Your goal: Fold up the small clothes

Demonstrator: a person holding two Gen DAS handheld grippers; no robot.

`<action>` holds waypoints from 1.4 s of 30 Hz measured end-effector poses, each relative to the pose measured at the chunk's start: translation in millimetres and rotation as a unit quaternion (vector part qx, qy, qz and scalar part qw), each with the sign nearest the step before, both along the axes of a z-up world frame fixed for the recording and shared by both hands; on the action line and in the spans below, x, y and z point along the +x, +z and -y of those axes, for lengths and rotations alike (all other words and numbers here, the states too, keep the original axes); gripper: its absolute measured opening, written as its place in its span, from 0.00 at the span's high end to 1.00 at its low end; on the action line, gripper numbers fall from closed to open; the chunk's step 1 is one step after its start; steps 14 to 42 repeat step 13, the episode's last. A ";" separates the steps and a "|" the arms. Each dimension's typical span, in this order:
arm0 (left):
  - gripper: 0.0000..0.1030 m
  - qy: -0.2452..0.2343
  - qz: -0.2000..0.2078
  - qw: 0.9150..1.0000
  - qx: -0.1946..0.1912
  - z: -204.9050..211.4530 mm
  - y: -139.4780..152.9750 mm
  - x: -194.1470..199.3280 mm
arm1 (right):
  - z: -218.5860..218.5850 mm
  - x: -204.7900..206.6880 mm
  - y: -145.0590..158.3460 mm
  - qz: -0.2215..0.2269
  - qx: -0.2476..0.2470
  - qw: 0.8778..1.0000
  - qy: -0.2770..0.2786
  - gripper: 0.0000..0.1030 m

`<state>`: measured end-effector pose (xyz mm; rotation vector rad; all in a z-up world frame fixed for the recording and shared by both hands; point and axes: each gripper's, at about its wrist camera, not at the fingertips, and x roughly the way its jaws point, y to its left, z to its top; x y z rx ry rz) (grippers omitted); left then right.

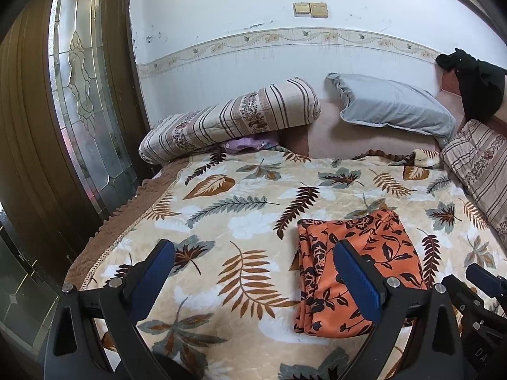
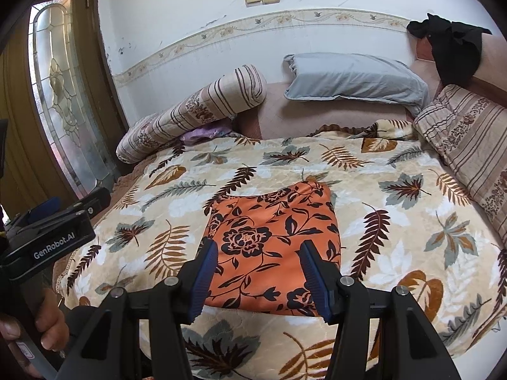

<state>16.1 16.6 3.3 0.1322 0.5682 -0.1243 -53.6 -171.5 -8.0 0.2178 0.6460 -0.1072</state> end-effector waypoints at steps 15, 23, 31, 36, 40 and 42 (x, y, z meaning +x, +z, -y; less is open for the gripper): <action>0.03 -0.002 -0.011 1.000 -0.006 0.7 -11.6 16.4 | -2.0 23.6 -1.8 0.003 -0.021 1.000 0.016 0.44; 0.03 -0.002 -0.011 1.000 -0.006 0.7 -11.6 16.4 | -2.0 23.6 -1.8 0.003 -0.021 1.000 0.016 0.44; 0.03 -0.002 -0.011 1.000 -0.006 0.7 -11.6 16.4 | -2.0 23.6 -1.8 0.003 -0.021 1.000 0.016 0.44; 0.03 -0.002 -0.011 1.000 -0.006 0.7 -11.6 16.4 | -2.0 23.6 -1.8 0.003 -0.021 1.000 0.016 0.44; 0.03 -0.002 -0.011 1.000 -0.006 0.7 -11.6 16.4 | -2.0 23.6 -1.8 0.003 -0.021 1.000 0.016 0.44; 0.03 -0.002 -0.011 1.000 -0.006 0.7 -11.6 16.4 | -2.0 23.6 -1.8 0.003 -0.021 1.000 0.016 0.44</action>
